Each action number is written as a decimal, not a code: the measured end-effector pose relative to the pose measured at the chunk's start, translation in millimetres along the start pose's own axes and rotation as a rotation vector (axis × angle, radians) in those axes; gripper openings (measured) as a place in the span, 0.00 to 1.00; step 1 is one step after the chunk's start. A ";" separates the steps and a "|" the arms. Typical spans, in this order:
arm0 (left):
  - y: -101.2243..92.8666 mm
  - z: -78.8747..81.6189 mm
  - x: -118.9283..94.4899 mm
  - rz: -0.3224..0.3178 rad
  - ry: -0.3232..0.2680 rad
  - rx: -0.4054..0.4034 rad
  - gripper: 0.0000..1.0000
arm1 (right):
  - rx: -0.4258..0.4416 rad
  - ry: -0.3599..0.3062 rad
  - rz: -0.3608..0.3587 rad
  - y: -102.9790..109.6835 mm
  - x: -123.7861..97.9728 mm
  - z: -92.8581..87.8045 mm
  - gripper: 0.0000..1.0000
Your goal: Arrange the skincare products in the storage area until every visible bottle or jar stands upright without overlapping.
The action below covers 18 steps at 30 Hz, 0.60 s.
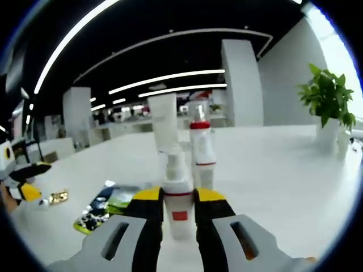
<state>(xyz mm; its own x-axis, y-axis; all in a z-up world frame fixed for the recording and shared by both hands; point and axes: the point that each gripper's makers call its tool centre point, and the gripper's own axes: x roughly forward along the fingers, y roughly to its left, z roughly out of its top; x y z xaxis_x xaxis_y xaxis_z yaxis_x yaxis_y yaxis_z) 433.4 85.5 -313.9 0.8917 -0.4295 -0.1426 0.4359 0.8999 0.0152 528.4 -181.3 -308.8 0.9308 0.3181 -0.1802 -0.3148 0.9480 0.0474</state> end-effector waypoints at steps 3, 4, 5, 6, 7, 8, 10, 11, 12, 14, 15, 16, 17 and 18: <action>0.8 0.0 -0.8 0.002 0.000 -0.005 0.80 | 0.008 0.002 0.001 -0.5 0.2 -3.1 0.20; 0.6 0.0 -1.0 0.002 -0.001 -0.006 0.80 | 0.010 0.006 0.002 -0.4 0.7 -4.3 0.20; 0.2 0.3 -1.4 0.002 -0.004 -0.010 0.80 | 0.010 0.009 0.002 -0.9 1.4 -5.0 0.20; -0.8 0.2 -2.0 0.002 -0.005 -0.011 0.80 | 0.004 0.016 0.001 -1.1 2.6 -7.2 0.20; -1.3 0.1 -2.2 0.002 -0.005 -0.011 0.80 | 0.000 0.019 0.000 -0.7 2.7 -9.0 0.20; -2.1 -0.4 -2.4 0.002 -0.004 -0.008 0.80 | -0.003 0.030 -0.002 -1.0 3.2 -12.9 0.20; -3.3 -1.7 -3.1 0.001 0.002 -0.004 0.80 | -0.005 0.035 -0.004 -1.7 3.4 -16.2 0.19; -4.1 -2.0 -4.0 -0.001 0.005 -0.003 0.80 | -0.007 0.043 -0.007 -1.8 4.0 -19.3 0.19; -4.5 -1.7 -4.6 -0.001 0.004 -0.004 0.80 | -0.005 0.050 -0.009 -2.2 4.3 -21.5 0.19; -6.5 -0.6 -5.2 -0.005 -0.004 -0.007 0.80 | -0.002 0.072 -0.008 -2.0 4.7 -27.5 0.20; -7.5 -0.7 -5.1 -0.008 -0.004 -0.008 0.80 | 0.003 0.090 -0.002 -0.9 4.3 -32.2 0.20; -9.3 -1.8 -4.7 -0.013 0.000 -0.007 0.80 | 0.003 0.105 0.006 0.0 3.7 -35.6 0.20; -10.8 -2.9 -4.3 -0.016 0.005 -0.004 0.80 | 0.003 0.117 0.018 1.6 3.1 -38.4 0.21; -12.1 -4.0 -3.8 -0.019 0.012 0.000 0.80 | 0.011 0.143 0.027 3.4 0.8 -44.0 0.21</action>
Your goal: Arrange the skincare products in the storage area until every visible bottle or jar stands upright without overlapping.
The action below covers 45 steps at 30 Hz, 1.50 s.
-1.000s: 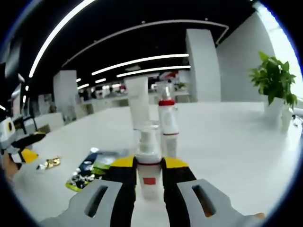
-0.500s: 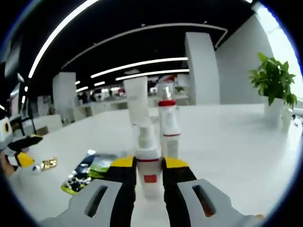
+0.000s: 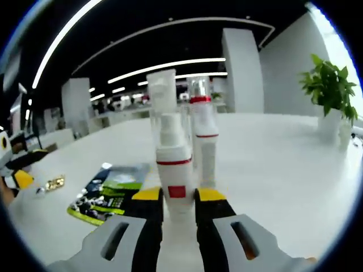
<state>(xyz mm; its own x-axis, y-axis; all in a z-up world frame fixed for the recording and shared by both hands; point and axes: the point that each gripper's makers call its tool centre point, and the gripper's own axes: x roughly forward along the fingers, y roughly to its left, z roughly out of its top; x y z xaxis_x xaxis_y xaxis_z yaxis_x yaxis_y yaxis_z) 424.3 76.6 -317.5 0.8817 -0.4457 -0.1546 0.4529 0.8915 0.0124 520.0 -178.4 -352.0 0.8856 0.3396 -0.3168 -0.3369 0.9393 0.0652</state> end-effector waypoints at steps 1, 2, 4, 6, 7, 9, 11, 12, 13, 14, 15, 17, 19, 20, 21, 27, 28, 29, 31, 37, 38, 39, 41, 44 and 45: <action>-2.0 -1.0 0.2 -0.003 0.004 0.006 0.80 | -0.008 0.003 -0.003 -0.2 -1.1 -2.3 0.21; -2.6 -0.8 0.1 -0.005 0.004 0.008 0.80 | -0.014 0.004 -0.007 -0.7 -1.7 -3.7 0.20; -0.9 0.3 0.9 -0.008 0.001 0.008 0.80 | -0.029 0.010 -0.015 -3.2 -1.6 -5.0 0.18; -0.4 1.2 1.2 -0.010 -0.003 0.004 0.80 | -0.028 0.007 -0.019 -4.4 0.5 -3.7 0.18; -0.7 1.2 1.0 -0.012 -0.003 0.001 0.80 | -0.031 0.007 -0.024 -4.0 1.7 -3.7 0.18; -1.2 1.2 0.6 -0.014 -0.003 -0.002 0.80 | -0.037 0.010 -0.021 0.0 4.6 -2.9 0.18; -1.7 1.2 0.3 -0.015 -0.006 -0.004 0.80 | -0.036 0.012 -0.010 3.7 8.0 -1.5 0.18; -1.5 0.9 0.3 -0.015 -0.004 -0.003 0.80 | -0.038 0.014 -0.003 7.4 10.8 -0.7 0.18; -1.0 0.1 0.3 -0.013 0.000 -0.002 0.80 | -0.041 0.014 -0.002 9.6 13.0 -0.1 0.18; -0.7 -0.1 0.3 -0.012 0.001 -0.002 0.80 | -0.043 0.013 0.002 13.0 16.0 0.8 0.18; 0.0 0.3 -0.1 -0.011 0.002 -0.005 0.80 | -0.046 0.012 0.004 15.2 18.1 1.4 0.18; 1.3 2.5 -1.1 -0.008 -0.010 -0.012 0.80 | -0.049 0.008 0.001 21.9 22.5 2.2 0.18; 2.9 3.5 -1.9 -0.005 -0.017 -0.024 0.80 | -0.052 0.006 0.001 24.0 27.1 4.4 0.18; 3.2 3.2 -1.9 -0.005 -0.016 -0.027 0.80 | -0.053 0.006 -0.002 25.4 28.1 4.8 0.18; 3.4 2.9 -1.8 -0.005 -0.015 -0.028 0.80 | -0.054 0.007 -0.003 27.0 29.2 5.1 0.18; 3.3 3.6 -1.9 -0.006 -0.015 -0.024 0.80 | -0.063 0.005 -0.023 30.4 40.9 7.2 0.18; 3.9 3.9 -2.0 -0.005 -0.016 -0.024 0.80 | -0.069 0.005 -0.025 31.0 42.0 7.5 0.18; 4.5 4.1 -2.2 -0.004 -0.017 -0.027 0.80 | -0.069 0.005 -0.029 31.6 43.3 7.9 0.18; 5.9 4.7 -2.5 -0.003 -0.021 -0.037 0.80 | -0.067 0.007 -0.033 31.0 46.9 8.5 0.18; 7.6 3.2 -1.5 -0.005 -0.018 -0.043 0.80 | -0.047 0.010 -0.042 33.0 49.8 7.5 0.18; 7.4 3.0 -1.5 -0.006 -0.017 -0.042 0.80 | -0.045 0.011 -0.043 33.8 49.9 7.0 0.18; 6.3 2.1 -1.3 -0.009 -0.013 -0.038 0.80 | -0.042 0.012 -0.044 34.6 50.1 6.5 0.18; 6.1 2.1 -0.9 -0.010 -0.012 -0.037 0.80 | -0.039 0.014 -0.044 34.4 51.9 5.3 0.18; 7.1 2.4 -1.3 -0.009 -0.014 -0.040 0.80 | -0.034 0.022 -0.046 33.1 55.8 3.9 0.18; 7.7 2.4 -1.4 -0.007 -0.014 -0.042 0.80 | -0.030 0.026 -0.047 33.4 56.4 3.6 0.18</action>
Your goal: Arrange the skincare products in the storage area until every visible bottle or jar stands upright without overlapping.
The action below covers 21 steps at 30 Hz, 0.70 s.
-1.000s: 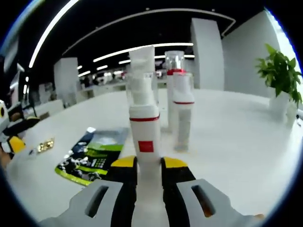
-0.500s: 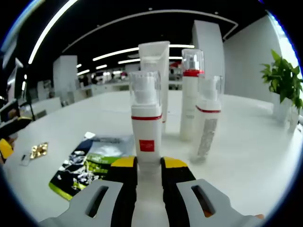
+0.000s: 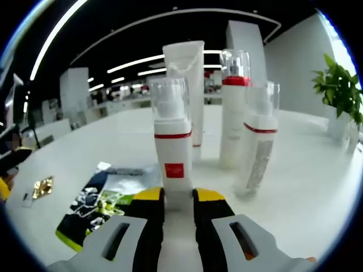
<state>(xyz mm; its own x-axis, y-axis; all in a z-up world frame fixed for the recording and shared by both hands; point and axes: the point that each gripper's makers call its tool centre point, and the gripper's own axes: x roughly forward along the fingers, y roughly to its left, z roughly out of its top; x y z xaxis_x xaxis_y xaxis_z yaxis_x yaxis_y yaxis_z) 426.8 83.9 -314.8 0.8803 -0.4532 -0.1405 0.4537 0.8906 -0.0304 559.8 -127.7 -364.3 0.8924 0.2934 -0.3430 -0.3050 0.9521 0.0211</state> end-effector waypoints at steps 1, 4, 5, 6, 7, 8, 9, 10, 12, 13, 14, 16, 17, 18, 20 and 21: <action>0.4 0.3 -0.1 0.001 -0.002 -0.003 0.80 | 0.003 0.004 -0.002 0.2 0.2 -1.6 0.18; 0.8 0.0 -0.4 0.003 -0.001 -0.008 0.80 | -0.001 0.010 -0.001 0.4 0.8 -2.5 0.18; 0.5 -0.1 -0.1 0.002 -0.001 -0.007 0.80 | -0.001 0.011 0.000 0.5 0.6 -2.6 0.18; 0.2 -0.2 0.1 0.001 0.000 -0.006 0.80 | -0.001 0.013 0.002 1.0 0.4 -2.7 0.18; 0.1 -0.2 0.3 0.001 0.000 -0.005 0.80 | -0.002 0.014 0.003 1.2 0.2 -2.7 0.19; 0.2 -0.2 0.4 0.001 0.001 -0.004 0.80 | -0.003 0.016 0.005 1.2 0.4 -2.7 0.19; 0.1 -0.1 0.5 0.001 0.001 -0.003 0.80 | -0.006 0.018 0.007 1.1 0.3 -2.5 0.19; 0.4 -0.2 0.7 0.001 0.001 -0.003 0.80 | -0.008 0.019 0.008 0.8 0.3 -2.1 0.19; 2.3 0.2 1.4 0.002 0.002 -0.004 0.80 | -0.013 0.019 0.008 0.3 -0.6 -1.0 0.19; 2.6 0.3 1.3 0.003 0.001 -0.005 0.80 | -0.016 0.017 0.006 -0.3 -0.6 -0.6 0.19; 2.8 0.4 1.3 0.003 0.001 -0.006 0.80 | -0.017 0.017 0.006 -0.4 -0.5 -0.5 0.19; 2.9 0.6 0.9 0.004 0.000 -0.007 0.80 | -0.026 0.019 0.008 0.4 -0.9 -0.3 0.19; 4.4 0.6 1.5 0.005 0.001 -0.007 0.80 | -0.028 0.018 0.011 1.3 -0.6 -0.1 0.19; 4.7 0.5 1.6 0.006 0.001 -0.007 0.80 | -0.031 0.018 0.012 2.2 -0.2 0.0 0.19; 4.7 -0.2 1.1 0.006 0.004 -0.011 0.80 | -0.037 0.022 0.014 3.8 0.3 -0.7 0.20; 4.6 -0.1 0.9 0.006 0.003 -0.013 0.80 | -0.037 0.021 0.015 3.8 0.6 -0.5 0.20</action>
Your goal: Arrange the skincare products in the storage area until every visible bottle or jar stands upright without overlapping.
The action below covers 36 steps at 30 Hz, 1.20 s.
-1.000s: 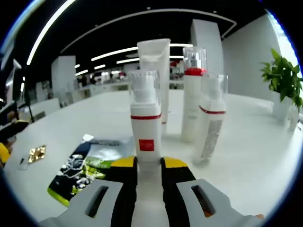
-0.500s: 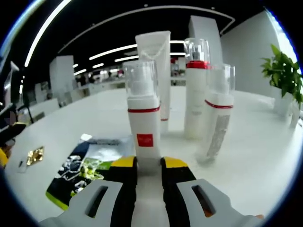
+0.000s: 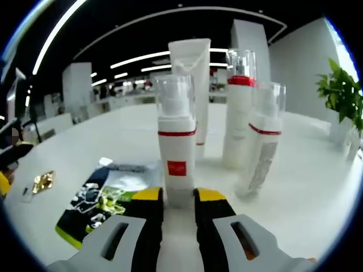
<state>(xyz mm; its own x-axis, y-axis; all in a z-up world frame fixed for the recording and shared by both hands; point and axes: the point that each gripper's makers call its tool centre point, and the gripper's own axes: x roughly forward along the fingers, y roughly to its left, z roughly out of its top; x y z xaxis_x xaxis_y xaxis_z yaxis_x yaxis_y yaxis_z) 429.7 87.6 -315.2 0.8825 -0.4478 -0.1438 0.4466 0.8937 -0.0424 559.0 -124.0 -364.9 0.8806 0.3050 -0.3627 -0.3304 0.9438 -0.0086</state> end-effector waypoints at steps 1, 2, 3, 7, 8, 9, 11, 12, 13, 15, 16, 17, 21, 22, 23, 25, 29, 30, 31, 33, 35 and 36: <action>0.1 -0.1 -0.1 0.000 0.000 -0.002 0.80 | 0.000 -0.001 0.000 0.0 0.2 0.3 0.20; -0.1 -0.3 -0.3 0.001 0.000 -0.003 0.80 | 0.001 -0.001 0.001 0.1 0.2 0.3 0.20; 0.4 -1.1 -0.2 0.002 0.003 -0.004 0.80 | 0.004 -0.002 0.002 -0.3 1.2 0.8 0.20; 2.7 -2.6 1.7 0.001 0.011 -0.012 0.80 | 0.004 0.013 0.000 -0.3 -0.6 -2.2 0.20; 2.2 -2.5 1.7 -0.001 0.011 -0.015 0.80 | 0.004 0.015 0.001 -0.7 -0.9 -2.6 0.19; 1.8 -2.4 1.7 -0.002 0.011 -0.016 0.80 | 0.004 0.015 0.000 -1.3 -1.1 -2.7 0.19; 0.9 -2.2 1.9 -0.003 0.010 -0.012 0.80 | 0.006 0.014 0.001 -1.5 -2.5 -3.2 0.19; 0.5 -2.3 1.8 -0.003 0.011 -0.011 0.80 | 0.007 0.013 0.004 -1.2 -2.8 -3.2 0.18; -0.1 -2.9 1.9 -0.004 0.013 -0.009 0.80 | 0.016 0.013 0.009 0.7 -3.9 -4.0 0.18; -0.6 -4.2 2.5 -0.005 0.017 -0.007 0.80 | 0.009 0.018 0.008 0.6 -4.6 -4.7 0.17; -0.3 -4.4 1.9 -0.003 0.018 -0.007 0.80 | 0.002 0.017 0.003 -0.4 -4.6 -4.3 0.17; -0.2 -4.4 1.9 -0.003 0.018 -0.007 0.80 | -0.001 0.014 0.001 -0.8 -4.3 -3.4 0.17; 0.0 -4.4 1.7 -0.002 0.016 -0.011 0.80 | 0.004 0.009 -0.011 -4.8 -1.8 -0.2 0.17; 1.5 -4.3 2.5 -0.002 0.017 -0.013 0.80 | 0.004 0.007 -0.014 -6.0 -0.7 0.0 0.17; 1.9 -4.3 2.9 -0.003 0.018 -0.013 0.80 | 0.013 0.007 -0.017 -7.5 0.6 -0.3 0.17; 1.2 -4.7 2.4 -0.004 0.018 -0.014 0.80 | 0.025 0.006 -0.020 -7.4 0.7 -1.8 0.17; -0.8 -4.7 2.4 -0.006 0.016 -0.015 0.80 | 0.022 0.006 -0.026 -8.6 4.6 -1.0 0.17; -1.4 -4.9 1.6 -0.007 0.016 -0.015 0.80 | 0.022 0.007 -0.024 -7.6 4.4 -1.1 0.17; -1.6 -5.0 1.3 -0.006 0.016 -0.015 0.80 | 0.022 0.010 -0.018 -6.5 3.9 -1.5 0.19; -1.6 -5.0 0.9 -0.006 0.016 -0.016 0.80 | 0.041 0.009 0.014 -1.7 0.5 -1.7 0.28; -1.9 -5.0 0.7 -0.006 0.015 -0.021 0.80 | 0.051 0.012 0.041 2.2 -5.3 -2.5 0.36; -2.0 -5.0 0.8 -0.006 0.014 -0.023 0.80 | 0.039 0.014 0.045 3.4 -8.6 -2.8 0.35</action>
<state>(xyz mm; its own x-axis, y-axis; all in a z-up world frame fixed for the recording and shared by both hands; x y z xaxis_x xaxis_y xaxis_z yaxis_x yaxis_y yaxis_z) 428.7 85.6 -320.2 0.8776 -0.4528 -0.1577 0.4482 0.8915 -0.0657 549.4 -123.8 -364.5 0.8603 0.3454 -0.3750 -0.3557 0.9336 0.0438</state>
